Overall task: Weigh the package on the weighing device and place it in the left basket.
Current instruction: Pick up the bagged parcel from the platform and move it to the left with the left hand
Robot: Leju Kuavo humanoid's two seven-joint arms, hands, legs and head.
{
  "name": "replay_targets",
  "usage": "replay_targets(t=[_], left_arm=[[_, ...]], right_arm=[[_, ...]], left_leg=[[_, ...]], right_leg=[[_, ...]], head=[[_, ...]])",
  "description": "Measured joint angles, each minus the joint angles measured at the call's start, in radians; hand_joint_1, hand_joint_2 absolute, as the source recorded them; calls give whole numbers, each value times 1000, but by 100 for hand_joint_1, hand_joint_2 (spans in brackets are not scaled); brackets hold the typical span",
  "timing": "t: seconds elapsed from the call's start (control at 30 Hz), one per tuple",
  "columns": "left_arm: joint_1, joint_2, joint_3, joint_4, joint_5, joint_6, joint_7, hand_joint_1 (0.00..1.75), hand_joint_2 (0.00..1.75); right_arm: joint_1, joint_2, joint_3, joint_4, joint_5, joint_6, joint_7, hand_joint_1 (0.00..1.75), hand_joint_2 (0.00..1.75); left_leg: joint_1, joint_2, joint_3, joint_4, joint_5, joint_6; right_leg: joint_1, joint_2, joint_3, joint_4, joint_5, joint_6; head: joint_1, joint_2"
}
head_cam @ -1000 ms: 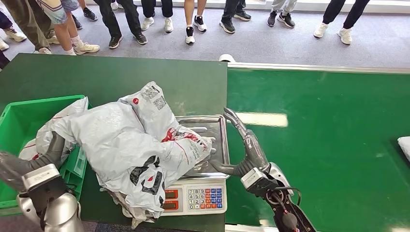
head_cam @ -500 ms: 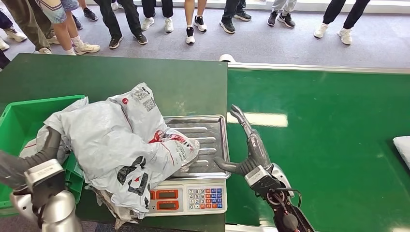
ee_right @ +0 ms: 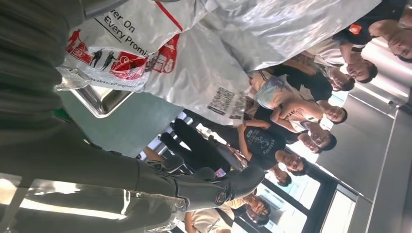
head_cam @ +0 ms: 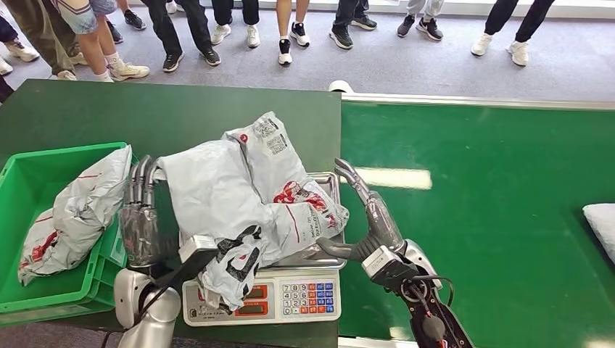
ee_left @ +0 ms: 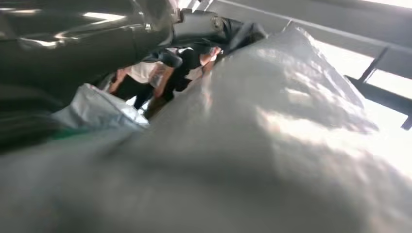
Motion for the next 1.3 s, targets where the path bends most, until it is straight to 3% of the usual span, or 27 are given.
replay_targets(t=[0.13,0.3,0.5,0.63,0.67,0.7,0.8,0.83,0.93,1.0,1.17,1.3], left_arm=[[5,-21,52,-77,153,0,-49,0,175],[22,-28,32,-184,375,1,-56,0,175],[29,-30,5,-215,322,1,-57,0,175],[31,-30,-16,-216,270,1,-56,169,175],[32,-29,-24,-214,265,1,-56,173,175],[33,-28,-32,-210,261,1,-56,158,175],[33,-23,-57,-183,243,1,-56,48,175],[31,-20,-67,-167,223,1,-55,20,175],[21,-3,-107,-90,122,0,-35,0,175],[12,14,-144,-37,58,-17,4,0,175],[-21,83,-299,97,-66,-295,187,0,175],[-42,117,-390,165,-70,-344,219,0,175]], right_arm=[[0,0,0,0,-10,-10,0,0,175],[0,0,1,1,-25,-31,0,0,175],[2,0,2,3,-30,-40,0,0,175],[8,-1,2,3,-30,-42,0,0,175],[10,-1,2,3,-29,-42,0,0,175],[11,-1,2,3,-29,-42,0,0,175],[12,-1,1,3,-27,-36,0,0,175],[12,-1,0,3,-26,-33,0,0,175],[12,-2,0,3,-22,-21,0,0,175],[11,-2,-1,3,-21,-11,0,0,175],[-3,-1,-1,3,-11,35,1,0,175],[-11,1,-2,3,-6,45,2,0,175]], left_leg=[[0,0,0,0,0,0],[0,0,0,0,0,0],[0,0,0,0,0,0],[0,0,0,0,0,0],[0,0,0,0,0,0],[0,0,0,0,0,0],[0,0,0,0,0,0],[0,0,0,0,0,0],[0,-1,0,0,0,0],[0,-1,0,0,0,0],[0,-1,0,0,0,0],[0,-3,0,0,0,0]], right_leg=[[0,0,-1,0,0,0],[0,0,0,0,0,0],[0,0,0,0,0,0],[0,0,0,0,0,0],[0,0,0,0,0,0],[0,0,-1,0,0,0],[0,0,-1,0,0,0],[0,0,-1,0,0,0],[0,-1,0,0,0,0],[0,-1,0,0,0,0],[0,-1,0,0,0,0],[0,-2,1,0,0,0]], head=[[0,0],[0,0],[0,0],[0,0],[0,0],[0,0],[0,0],[0,0],[0,0],[0,0],[0,0],[0,0]])
